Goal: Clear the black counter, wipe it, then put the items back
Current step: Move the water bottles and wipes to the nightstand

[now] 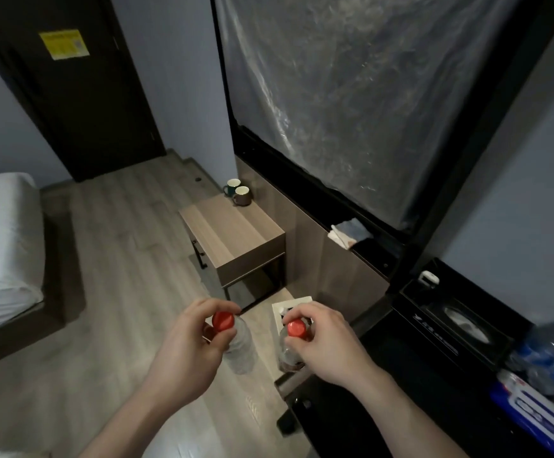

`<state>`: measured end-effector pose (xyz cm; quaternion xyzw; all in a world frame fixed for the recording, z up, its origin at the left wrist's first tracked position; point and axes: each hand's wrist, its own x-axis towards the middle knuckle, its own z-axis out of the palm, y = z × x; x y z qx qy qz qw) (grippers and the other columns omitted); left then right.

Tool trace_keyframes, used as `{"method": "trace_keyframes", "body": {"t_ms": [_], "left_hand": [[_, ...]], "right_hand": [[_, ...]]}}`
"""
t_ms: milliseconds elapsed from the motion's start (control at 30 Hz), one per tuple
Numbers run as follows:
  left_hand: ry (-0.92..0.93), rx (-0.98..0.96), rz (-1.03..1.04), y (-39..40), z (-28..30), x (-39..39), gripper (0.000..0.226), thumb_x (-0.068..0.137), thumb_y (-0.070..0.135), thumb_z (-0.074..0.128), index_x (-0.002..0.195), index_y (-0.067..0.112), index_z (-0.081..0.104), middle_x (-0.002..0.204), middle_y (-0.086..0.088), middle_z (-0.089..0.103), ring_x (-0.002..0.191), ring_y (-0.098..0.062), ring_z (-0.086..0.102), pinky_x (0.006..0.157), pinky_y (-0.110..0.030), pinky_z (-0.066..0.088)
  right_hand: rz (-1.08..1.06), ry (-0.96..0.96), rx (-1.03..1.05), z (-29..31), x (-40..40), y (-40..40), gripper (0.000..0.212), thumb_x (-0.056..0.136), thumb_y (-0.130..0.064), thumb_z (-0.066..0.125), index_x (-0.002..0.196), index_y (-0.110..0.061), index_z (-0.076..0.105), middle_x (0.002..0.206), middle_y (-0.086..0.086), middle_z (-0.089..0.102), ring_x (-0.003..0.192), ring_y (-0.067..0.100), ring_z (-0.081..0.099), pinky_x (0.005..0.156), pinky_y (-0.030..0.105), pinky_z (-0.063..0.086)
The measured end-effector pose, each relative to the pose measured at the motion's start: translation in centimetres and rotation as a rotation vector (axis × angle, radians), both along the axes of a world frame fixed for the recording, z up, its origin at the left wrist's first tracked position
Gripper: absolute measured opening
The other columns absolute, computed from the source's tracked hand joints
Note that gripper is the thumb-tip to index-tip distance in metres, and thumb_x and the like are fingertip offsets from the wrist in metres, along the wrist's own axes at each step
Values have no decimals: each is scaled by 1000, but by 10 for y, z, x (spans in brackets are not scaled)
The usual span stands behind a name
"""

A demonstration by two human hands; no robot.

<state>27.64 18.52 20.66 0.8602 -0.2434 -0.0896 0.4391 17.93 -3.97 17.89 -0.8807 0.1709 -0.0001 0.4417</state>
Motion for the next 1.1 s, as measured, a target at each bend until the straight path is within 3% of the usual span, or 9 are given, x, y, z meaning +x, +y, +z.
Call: {"method": "trace_keyframes", "body": {"t_ms": [233, 467, 567, 733, 900, 1100], "left_hand": [[-17, 21, -12, -3, -6, 104, 31, 92, 18, 76, 104, 45, 69, 104, 22, 64, 83, -10, 67, 70, -24, 53], [-24, 1, -92, 15, -22, 235, 31, 92, 14, 75, 103, 43, 68, 106, 24, 63, 85, -7, 68, 73, -26, 56], [-30, 38, -166, 25, -27, 296, 31, 92, 17, 74, 105, 44, 67, 107, 24, 62, 87, -5, 67, 75, -24, 55], [-74, 126, -255, 32, -34, 398, 30, 91, 16, 74, 104, 43, 67, 106, 24, 61, 88, -2, 62, 76, -16, 47], [-53, 134, -268, 21, -48, 477, 33, 89, 13, 76, 100, 43, 67, 103, 24, 61, 82, -3, 62, 73, -15, 44], [-50, 146, -297, -18, -70, 564, 33, 89, 11, 75, 99, 41, 67, 102, 22, 63, 86, -6, 63, 76, -25, 51]], "right_hand": [[-31, 22, 29, -4, 90, -4, 24, 89, -29, 80, 100, -44, 65, 111, -27, 62, 105, 0, 62, 91, 23, 57], [-74, 58, -47, -21, 215, 19, 23, 90, -32, 79, 102, -45, 65, 111, -25, 61, 108, 4, 61, 98, 36, 57], [-114, 75, -43, -24, 270, 30, 25, 90, -30, 79, 104, -43, 65, 112, -23, 62, 109, 5, 61, 98, 34, 57], [-212, 83, -10, -29, 344, 41, 25, 88, -26, 82, 99, -42, 65, 107, -20, 66, 93, 6, 68, 85, 30, 62], [-284, 78, -27, -34, 408, 36, 23, 86, -27, 81, 97, -41, 66, 103, -22, 66, 82, 3, 64, 76, 23, 54], [-307, 108, -6, -58, 483, 3, 21, 86, -30, 80, 97, -41, 66, 101, -23, 66, 81, 1, 63, 73, 13, 45]]}}
